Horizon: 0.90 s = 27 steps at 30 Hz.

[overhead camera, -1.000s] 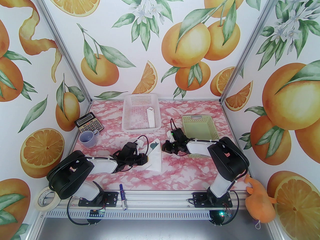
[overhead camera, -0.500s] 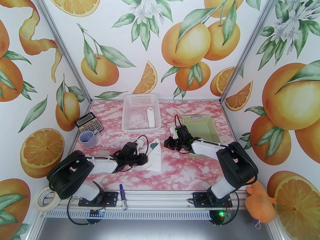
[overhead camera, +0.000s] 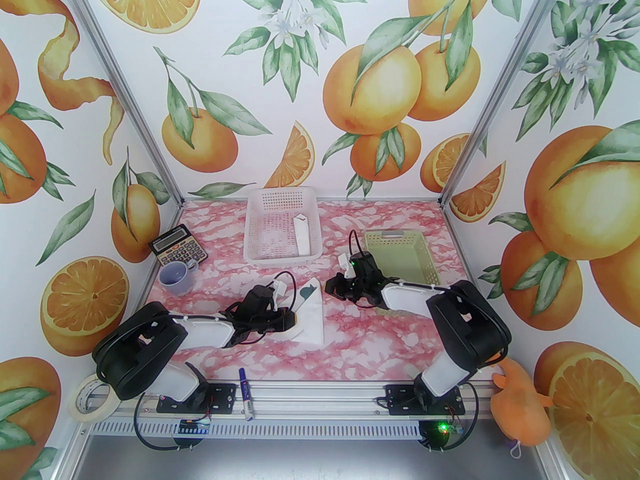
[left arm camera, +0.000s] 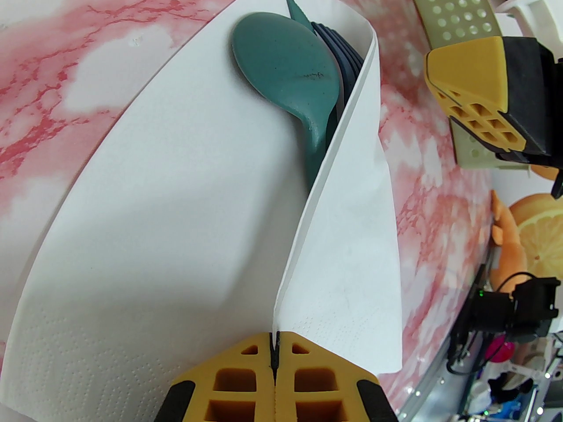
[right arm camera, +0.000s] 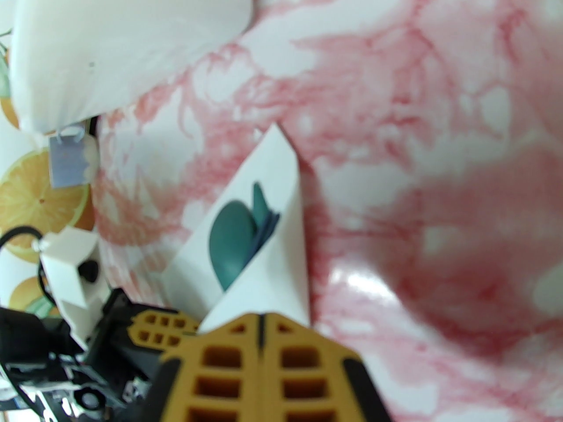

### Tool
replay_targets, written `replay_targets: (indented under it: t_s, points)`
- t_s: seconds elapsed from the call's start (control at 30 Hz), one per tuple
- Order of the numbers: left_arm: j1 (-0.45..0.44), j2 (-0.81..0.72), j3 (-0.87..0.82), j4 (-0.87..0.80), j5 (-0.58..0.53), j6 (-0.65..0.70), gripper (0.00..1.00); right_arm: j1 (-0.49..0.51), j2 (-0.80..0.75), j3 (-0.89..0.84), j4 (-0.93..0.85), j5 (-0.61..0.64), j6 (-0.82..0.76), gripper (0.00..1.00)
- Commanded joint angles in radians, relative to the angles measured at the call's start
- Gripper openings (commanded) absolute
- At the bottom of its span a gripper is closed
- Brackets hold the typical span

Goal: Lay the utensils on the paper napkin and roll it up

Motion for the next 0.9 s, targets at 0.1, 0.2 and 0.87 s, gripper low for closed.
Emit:
replay_targets:
  t_s: [0.1, 0.2, 0.87]
  points:
    - [-0.010, 0.009, -0.024, -0.061, -0.004, -0.001, 0.00, 0.005, 0.054, 0.004, 0.066, -0.015, 0.015, 0.00]
    - [-0.010, 0.011, -0.025, -0.061, -0.003, -0.001, 0.00, 0.011, 0.078, 0.012, 0.076, -0.021, 0.018, 0.00]
    - [-0.011, 0.016, -0.020, -0.064, -0.005, 0.001, 0.00, 0.025, 0.046, 0.039, 0.030, -0.013, -0.008, 0.00]
